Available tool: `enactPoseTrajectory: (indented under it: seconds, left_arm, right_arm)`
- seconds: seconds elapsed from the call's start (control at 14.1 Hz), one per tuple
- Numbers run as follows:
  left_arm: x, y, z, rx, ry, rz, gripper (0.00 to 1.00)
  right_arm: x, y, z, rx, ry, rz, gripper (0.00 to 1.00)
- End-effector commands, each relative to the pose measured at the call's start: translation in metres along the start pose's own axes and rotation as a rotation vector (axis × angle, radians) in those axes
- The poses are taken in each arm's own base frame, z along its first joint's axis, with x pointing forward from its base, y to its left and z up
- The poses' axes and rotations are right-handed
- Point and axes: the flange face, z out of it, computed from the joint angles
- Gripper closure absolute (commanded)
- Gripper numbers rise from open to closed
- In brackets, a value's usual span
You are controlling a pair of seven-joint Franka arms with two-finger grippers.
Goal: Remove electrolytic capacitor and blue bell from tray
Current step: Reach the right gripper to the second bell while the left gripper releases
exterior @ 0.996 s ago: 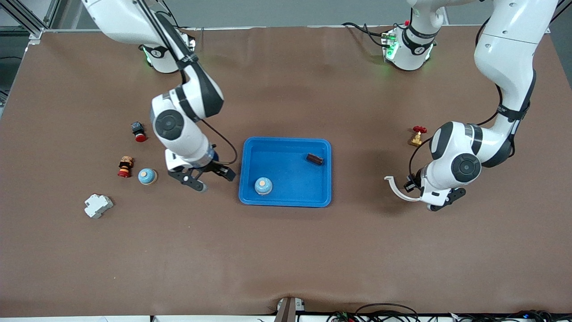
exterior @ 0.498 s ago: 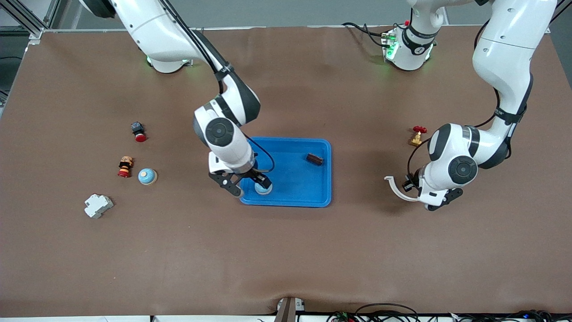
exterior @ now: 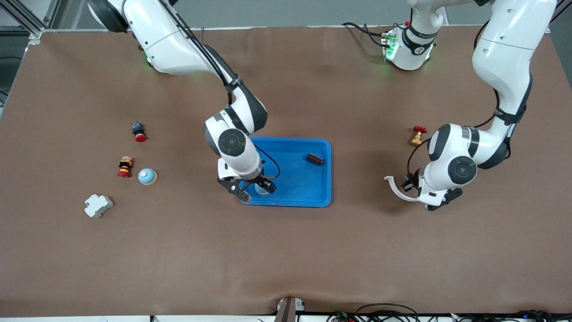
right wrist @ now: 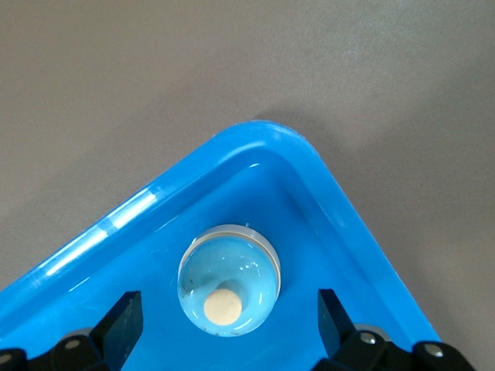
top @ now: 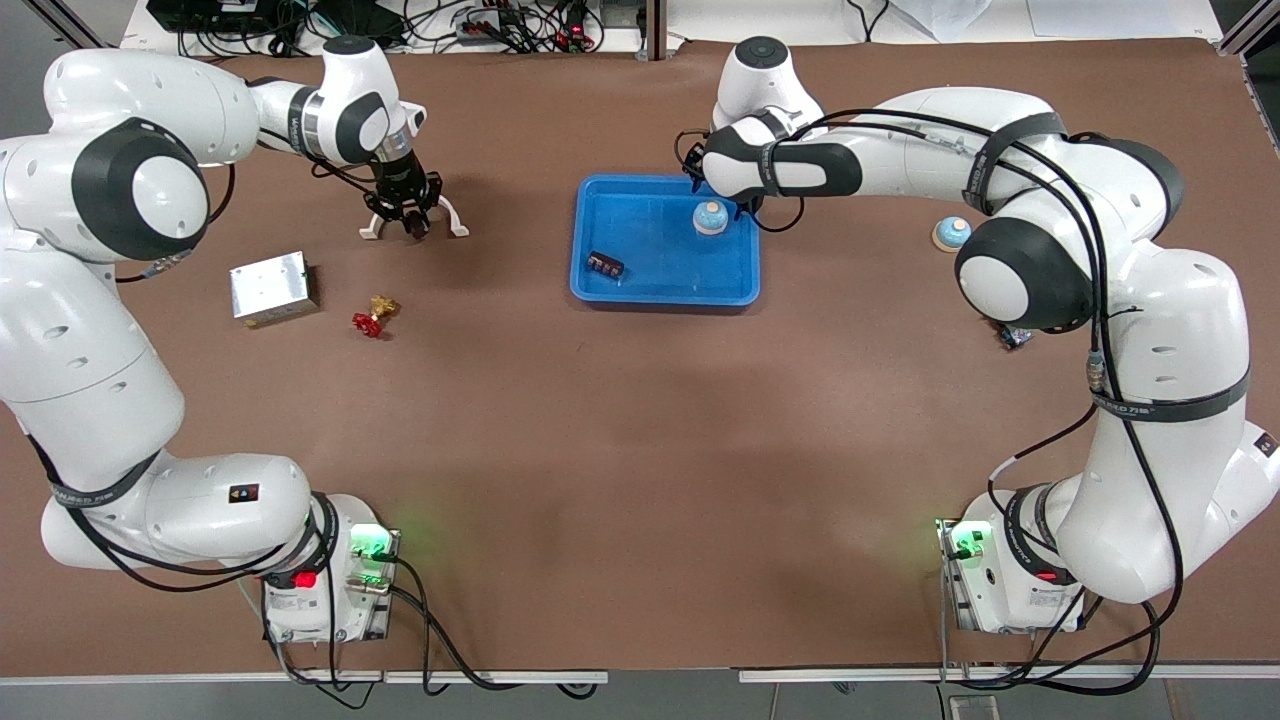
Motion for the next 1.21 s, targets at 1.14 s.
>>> enactPoseTrajectory:
  seconds: [1.14]
  left_arm:
    - [-0.008, 0.026, -0.126, 0.012, -0.071, -0.039, 0.00]
  right_arm:
    - [0.000, -0.012, 0.031, -0.020, 0.041, -0.017, 0.25]
